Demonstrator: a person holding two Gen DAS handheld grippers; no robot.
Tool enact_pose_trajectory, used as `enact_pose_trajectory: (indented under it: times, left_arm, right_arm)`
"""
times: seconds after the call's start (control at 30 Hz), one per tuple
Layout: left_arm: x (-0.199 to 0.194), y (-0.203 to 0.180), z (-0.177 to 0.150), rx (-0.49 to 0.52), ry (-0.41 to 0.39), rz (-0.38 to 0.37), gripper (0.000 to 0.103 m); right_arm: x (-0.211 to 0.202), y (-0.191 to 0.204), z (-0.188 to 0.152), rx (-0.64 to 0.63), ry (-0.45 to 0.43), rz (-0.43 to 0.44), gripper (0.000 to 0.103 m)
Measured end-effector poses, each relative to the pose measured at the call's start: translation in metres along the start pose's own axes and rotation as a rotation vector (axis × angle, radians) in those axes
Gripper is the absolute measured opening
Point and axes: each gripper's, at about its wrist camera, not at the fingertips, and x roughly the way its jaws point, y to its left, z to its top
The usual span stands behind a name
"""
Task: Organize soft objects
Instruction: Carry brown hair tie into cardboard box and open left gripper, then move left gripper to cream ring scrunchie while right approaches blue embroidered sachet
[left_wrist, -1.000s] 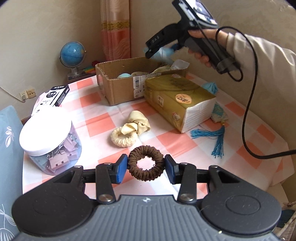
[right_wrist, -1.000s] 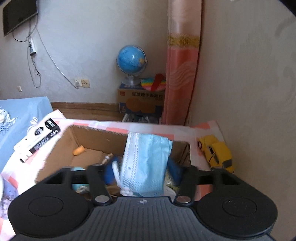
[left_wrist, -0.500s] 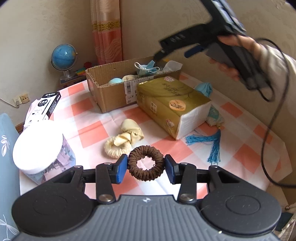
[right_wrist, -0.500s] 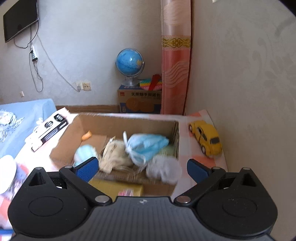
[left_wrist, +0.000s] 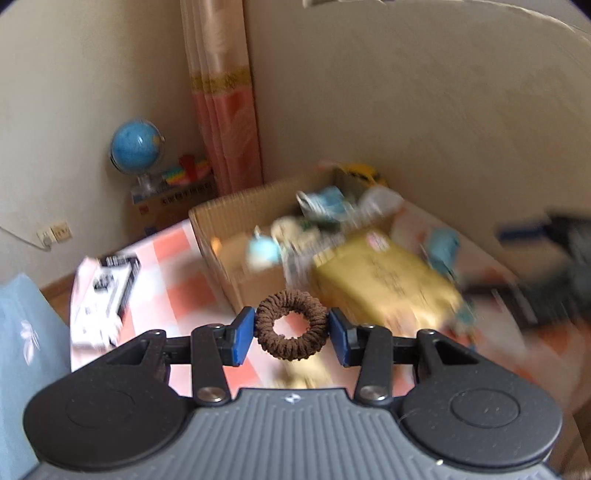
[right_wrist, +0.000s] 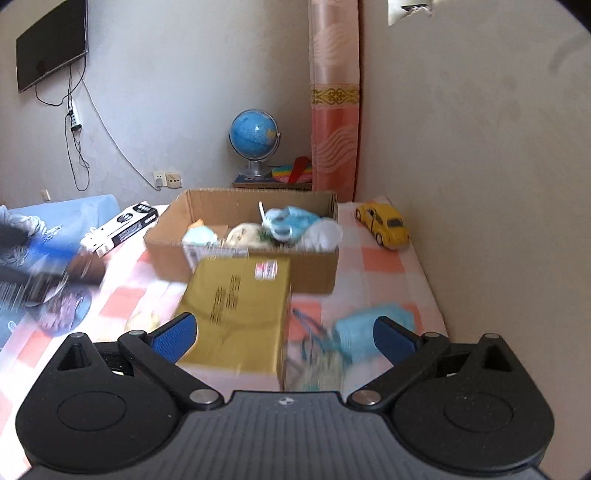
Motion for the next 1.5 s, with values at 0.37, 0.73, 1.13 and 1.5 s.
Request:
enact_pose_trajectory:
  times: [0.37, 0.73, 1.13, 1.5]
  left_arm:
    - [0.084, 0.028, 0.090, -0.044, 0.005, 0.080, 0.045]
    - [0.102, 0.033, 0.085, -0.081, 0.001, 0.176, 0.091]
    - [0.029, -0.010, 0.032, -0.054, -0.050, 0.111, 0.100]
    - [0.005, -0.038, -0.039, -0.073, -0.007, 0.115, 0.100]
  right_arm:
    - [-0.019, -0.017, -0.033, 0.052, -0.004, -0.020, 0.103]
    - [-0.026, -0.025, -0.039, 0.069, -0.007, -0.023, 0.103]
    - [-0.034, -0.023, -0.045, 0.073, -0.001, -0.036, 0.103]
    - [-0.024, -0.024, -0.056, 0.078, 0.042, -0.068, 0.103]
